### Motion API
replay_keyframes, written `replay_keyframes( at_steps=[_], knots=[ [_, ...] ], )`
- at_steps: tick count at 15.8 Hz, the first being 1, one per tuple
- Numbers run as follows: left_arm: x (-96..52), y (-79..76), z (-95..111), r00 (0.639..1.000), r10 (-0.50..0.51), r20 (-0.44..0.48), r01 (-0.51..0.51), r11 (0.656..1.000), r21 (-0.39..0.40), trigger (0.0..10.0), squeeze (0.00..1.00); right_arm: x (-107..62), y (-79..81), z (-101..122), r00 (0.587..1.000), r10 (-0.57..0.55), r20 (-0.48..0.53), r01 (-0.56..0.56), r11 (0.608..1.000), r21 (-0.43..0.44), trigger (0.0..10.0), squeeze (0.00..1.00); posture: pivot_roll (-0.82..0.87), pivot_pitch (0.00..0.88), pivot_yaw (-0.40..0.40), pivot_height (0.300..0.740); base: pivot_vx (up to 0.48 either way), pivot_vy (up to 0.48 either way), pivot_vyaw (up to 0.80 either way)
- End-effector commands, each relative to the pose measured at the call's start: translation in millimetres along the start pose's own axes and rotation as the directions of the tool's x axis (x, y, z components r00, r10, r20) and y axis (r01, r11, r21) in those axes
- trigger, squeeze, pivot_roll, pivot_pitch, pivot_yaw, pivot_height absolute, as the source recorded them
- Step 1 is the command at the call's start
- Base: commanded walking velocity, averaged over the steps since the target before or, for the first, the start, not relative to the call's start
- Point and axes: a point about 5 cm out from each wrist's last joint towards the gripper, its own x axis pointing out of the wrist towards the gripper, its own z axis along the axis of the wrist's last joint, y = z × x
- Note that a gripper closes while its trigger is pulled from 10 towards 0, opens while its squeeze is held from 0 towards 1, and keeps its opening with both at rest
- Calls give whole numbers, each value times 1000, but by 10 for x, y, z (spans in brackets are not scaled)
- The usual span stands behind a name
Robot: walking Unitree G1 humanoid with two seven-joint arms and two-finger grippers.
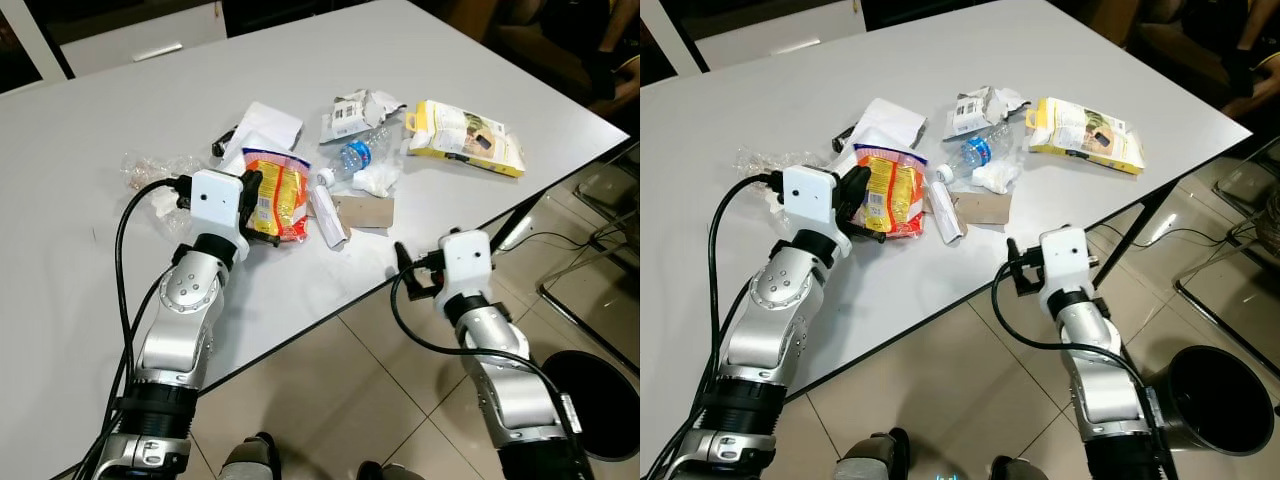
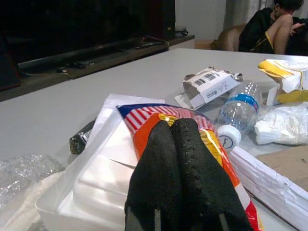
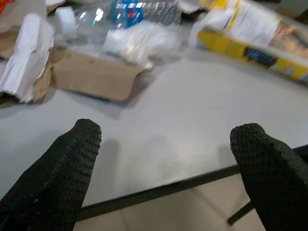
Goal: Picking trash to rubbish bin
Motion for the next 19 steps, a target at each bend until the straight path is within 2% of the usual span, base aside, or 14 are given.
replay_keyframes(
  at_steps=[1, 3, 6, 14, 17, 19],
  knots=[
    [-20, -24, 14, 1000, -8, -4, 8, 1000, 7, 0, 0, 25, 30, -2, 1000, 25, 5, -25, 999, 32, 10000, 0, 272, 210, -24, 740, 0, 0, 0],
    [-22, -18, 14, 1000, -6, -6, 6, 1000, 7, 0, 0, 48, 27, -6, 1000, 20, 5, -21, 998, 60, 10000, 0, 272, 210, -24, 740, 0, 0, 0],
    [-35, 1, 10, 1000, -8, -18, 9, 1000, 10, 0, 0, 145, -1, 11, 999, 41, 29, -45, 986, 161, 10000, 0, 280, 210, -22, 740, 0, 0, 0],
    [-53, 2, 14, 1000, -5, -29, 5, 1000, 6, 0, 0, 317, 81, 83, 994, 87, 67, -102, 955, 278, 10000, 0, 295, 216, -27, 740, 0, 0, 0],
    [-50, 3, 17, 1000, 1, -27, -1, 1000, 4, 0, 0, 357, 78, 80, 995, 86, 46, -96, 926, 366, 10000, 0, 308, 208, -34, 740, 0, 0, 0],
    [-52, 6, 18, 1000, 4, -29, -4, 1000, 4, 0, 0, 389, 43, 89, 994, 103, 38, -110, 891, 442, 10000, 0, 310, 207, -36, 740, 0, 0, 0]
  ],
)
